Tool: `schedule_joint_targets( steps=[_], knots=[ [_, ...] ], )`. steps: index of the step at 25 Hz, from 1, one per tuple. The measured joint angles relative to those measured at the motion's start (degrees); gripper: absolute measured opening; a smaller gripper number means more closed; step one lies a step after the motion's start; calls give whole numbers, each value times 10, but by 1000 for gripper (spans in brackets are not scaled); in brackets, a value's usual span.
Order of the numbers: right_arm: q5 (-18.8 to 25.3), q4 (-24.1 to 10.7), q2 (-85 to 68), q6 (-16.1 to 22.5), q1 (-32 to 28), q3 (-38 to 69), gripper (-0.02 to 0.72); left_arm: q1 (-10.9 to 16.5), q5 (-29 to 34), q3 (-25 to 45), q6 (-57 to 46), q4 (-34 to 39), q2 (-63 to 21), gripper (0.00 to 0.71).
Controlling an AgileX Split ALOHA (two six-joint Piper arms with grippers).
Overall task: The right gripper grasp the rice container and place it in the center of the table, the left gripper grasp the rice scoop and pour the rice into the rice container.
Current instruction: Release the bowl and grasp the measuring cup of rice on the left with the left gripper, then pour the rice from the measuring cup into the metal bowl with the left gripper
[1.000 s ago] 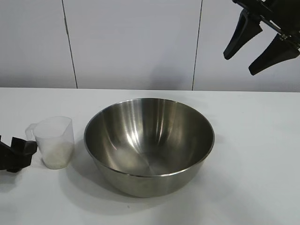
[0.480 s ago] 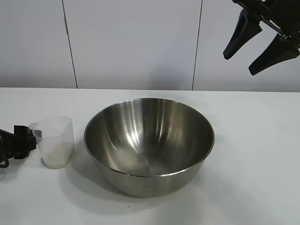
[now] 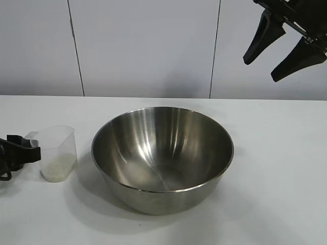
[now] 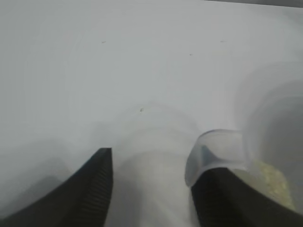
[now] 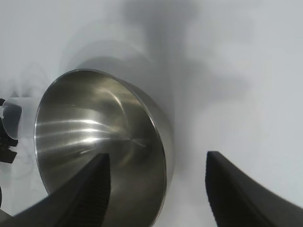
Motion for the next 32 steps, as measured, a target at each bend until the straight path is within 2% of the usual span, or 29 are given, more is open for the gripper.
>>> schedule_joint_targets(
  steps=[4,7,9,22,29,32],
  knots=[
    [-3,0,0,0,0,0,408,0,0,0,1,13,0,181],
    [-3,0,0,0,0,0,408,0,0,0,2,24,0,58],
    [-4,0,0,0,0,0,408,0,0,0,3,27,0,25],
    [-4,0,0,0,0,0,409,0,2,0,-22,29,-20,9],
    [-5,0,0,0,0,0,409,0,5,0,-22,44,-106,9],
    [-7,0,0,0,0,0,409,3,42,0,-20,76,-160,9]
  ],
)
